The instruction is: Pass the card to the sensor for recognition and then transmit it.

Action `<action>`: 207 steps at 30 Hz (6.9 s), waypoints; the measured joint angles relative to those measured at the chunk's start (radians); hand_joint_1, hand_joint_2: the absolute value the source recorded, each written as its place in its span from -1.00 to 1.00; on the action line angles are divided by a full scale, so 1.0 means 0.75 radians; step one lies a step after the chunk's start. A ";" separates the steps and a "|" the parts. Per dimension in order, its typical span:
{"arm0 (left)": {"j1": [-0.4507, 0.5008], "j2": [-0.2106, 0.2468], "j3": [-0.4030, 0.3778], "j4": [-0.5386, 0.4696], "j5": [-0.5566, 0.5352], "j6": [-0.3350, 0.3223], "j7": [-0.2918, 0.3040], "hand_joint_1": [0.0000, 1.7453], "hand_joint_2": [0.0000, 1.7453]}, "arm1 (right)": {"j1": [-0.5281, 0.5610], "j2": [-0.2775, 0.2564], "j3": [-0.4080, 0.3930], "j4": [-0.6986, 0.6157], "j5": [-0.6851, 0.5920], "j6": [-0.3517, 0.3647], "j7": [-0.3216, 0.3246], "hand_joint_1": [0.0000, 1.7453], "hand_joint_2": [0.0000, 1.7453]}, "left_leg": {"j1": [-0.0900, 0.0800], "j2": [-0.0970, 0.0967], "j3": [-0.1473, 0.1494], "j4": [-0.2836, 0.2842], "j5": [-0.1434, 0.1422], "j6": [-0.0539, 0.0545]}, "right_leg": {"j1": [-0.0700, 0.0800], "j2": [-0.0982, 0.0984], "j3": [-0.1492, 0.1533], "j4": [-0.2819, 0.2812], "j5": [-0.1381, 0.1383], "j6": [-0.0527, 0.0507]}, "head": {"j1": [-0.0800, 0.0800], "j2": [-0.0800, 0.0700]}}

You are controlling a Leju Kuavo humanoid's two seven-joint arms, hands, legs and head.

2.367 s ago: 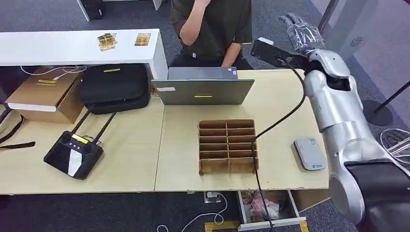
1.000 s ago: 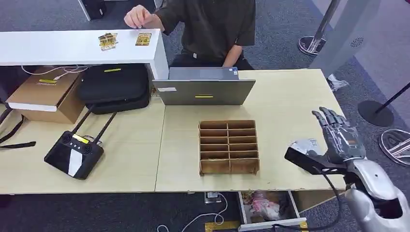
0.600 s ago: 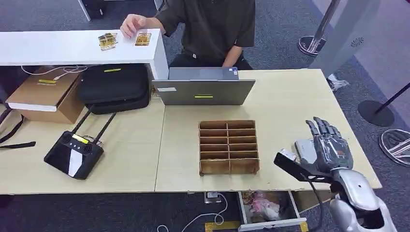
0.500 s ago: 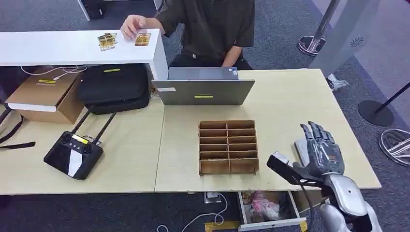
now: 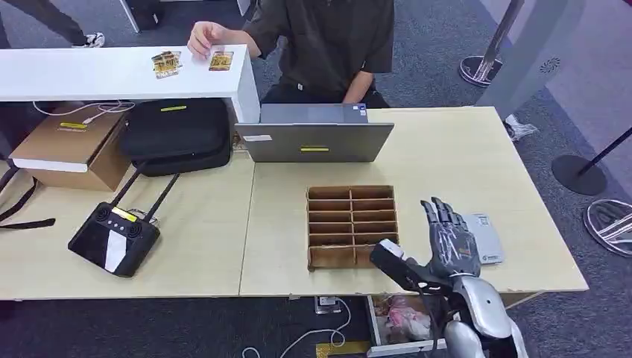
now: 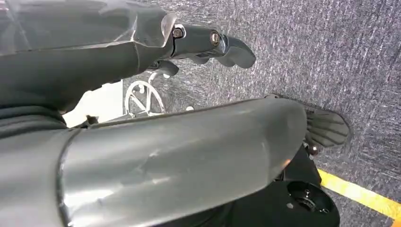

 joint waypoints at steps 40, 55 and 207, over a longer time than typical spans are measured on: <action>-0.006 0.001 0.023 0.000 -0.037 0.011 0.020 -1.00 -1.00 | -0.187 0.199 0.070 0.273 0.022 0.135 0.010 -1.00 1.00 | 0.000 0.001 0.001 0.000 0.000 0.000 | 0.000 0.001 0.000 0.001 0.000 0.000 | 0.000 0.000; -0.006 0.002 0.048 0.000 -0.021 0.011 0.013 -1.00 -1.00 | -0.168 0.128 0.131 0.302 0.097 0.190 0.020 -1.00 1.00 | 0.000 0.001 0.001 0.000 0.000 0.000 | 0.000 0.000 0.001 -0.001 0.000 0.000 | 0.000 0.000; -0.007 0.014 0.088 0.000 -0.116 -0.013 0.012 -1.00 -1.00 | 0.015 0.103 0.096 0.062 0.009 0.092 0.036 0.58 1.00 | 0.000 0.002 0.003 0.000 -0.001 -0.001 | 0.000 0.002 0.001 0.000 -0.001 -0.001 | 0.000 0.000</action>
